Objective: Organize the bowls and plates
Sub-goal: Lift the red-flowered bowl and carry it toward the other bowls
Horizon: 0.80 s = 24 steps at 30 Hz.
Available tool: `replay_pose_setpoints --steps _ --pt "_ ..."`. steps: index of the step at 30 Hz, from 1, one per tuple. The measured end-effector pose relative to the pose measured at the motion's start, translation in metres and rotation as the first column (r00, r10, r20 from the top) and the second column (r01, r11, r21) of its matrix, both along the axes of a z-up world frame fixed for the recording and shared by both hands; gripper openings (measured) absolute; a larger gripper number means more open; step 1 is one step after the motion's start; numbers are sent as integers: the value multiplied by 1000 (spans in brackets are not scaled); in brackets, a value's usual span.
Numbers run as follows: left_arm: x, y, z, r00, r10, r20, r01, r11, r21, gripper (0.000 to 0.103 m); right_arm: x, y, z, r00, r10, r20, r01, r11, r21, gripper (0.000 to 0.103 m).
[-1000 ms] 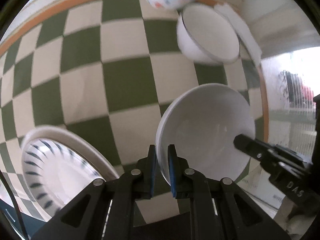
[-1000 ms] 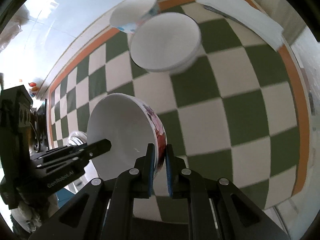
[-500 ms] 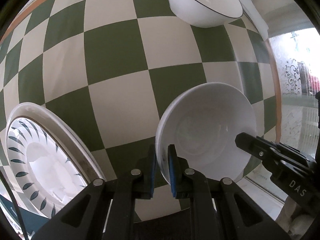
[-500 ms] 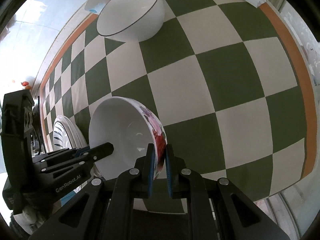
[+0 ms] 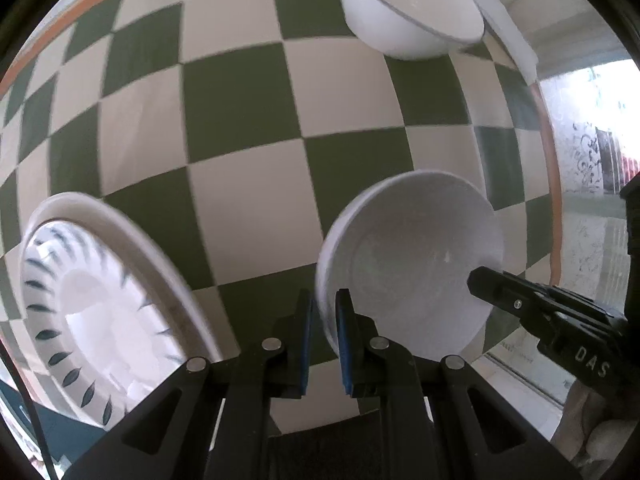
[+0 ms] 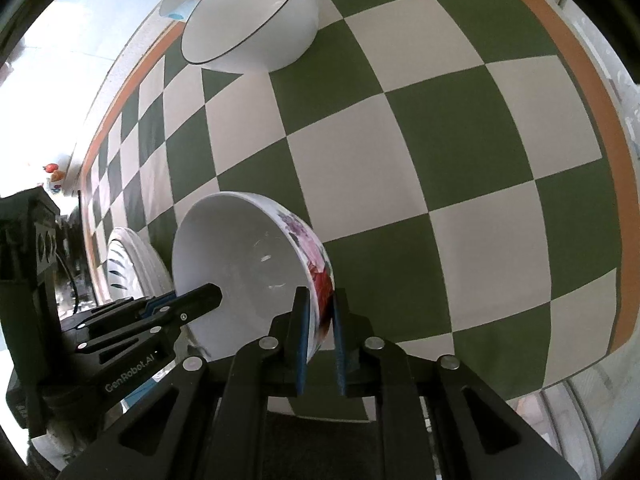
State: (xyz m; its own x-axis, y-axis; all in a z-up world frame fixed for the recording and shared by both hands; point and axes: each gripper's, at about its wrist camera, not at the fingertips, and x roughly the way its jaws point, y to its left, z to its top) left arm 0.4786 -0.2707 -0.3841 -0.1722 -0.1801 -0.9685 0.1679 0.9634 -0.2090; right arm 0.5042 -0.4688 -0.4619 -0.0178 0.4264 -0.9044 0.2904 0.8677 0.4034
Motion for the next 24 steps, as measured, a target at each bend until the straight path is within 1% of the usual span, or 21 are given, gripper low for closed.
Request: replay_pose_setpoints --steps 2,4,6,7,8,9,10,11,13,15,18,20,22,24 --pt "-1 5 18 1000 14 17 -13 1000 -19 10 -1 -4 6 1000 0 -4 0 1000 5 15" --pt "2 6 41 998 21 52 -18 999 -45 10 -1 -12 19 1000 -15 9 15 1000 17 15" --pt "8 4 60 996 25 87 -20 998 -65 12 2 -19 35 999 -26 38 25 1000 12 19" --pt "14 3 69 994 30 104 -22 997 -76 13 5 -23 43 998 -35 53 34 999 10 26" --pt "22 2 76 992 42 120 -31 995 -94 19 9 -28 51 996 -46 70 46 999 11 33" --pt "33 1 80 990 51 135 -37 994 -104 25 16 -32 59 994 -58 91 56 998 19 36" --pt "46 -2 81 988 58 142 -42 993 -111 29 23 -35 64 992 -63 107 60 998 22 41" --pt "57 -4 79 989 59 137 -43 992 -118 33 33 -38 68 990 -67 123 65 998 24 45" --pt "88 -10 68 989 75 125 -61 992 -113 33 55 -43 71 986 -78 149 76 997 16 48" --pt "114 -14 56 989 76 124 -64 993 -102 33 81 -48 67 982 -90 165 90 996 7 48" --pt "149 -23 35 991 82 104 -73 994 -85 33 116 -54 50 982 -105 156 106 994 5 49" --pt "162 -25 22 993 77 88 -70 994 -83 33 133 -54 37 982 -123 146 123 992 10 49" --pt "176 -29 6 997 60 57 -55 995 -83 33 150 -54 24 982 -136 135 135 991 12 49" --pt "180 -32 -4 997 59 40 -55 994 -91 32 161 -54 12 982 -144 122 144 990 14 49"
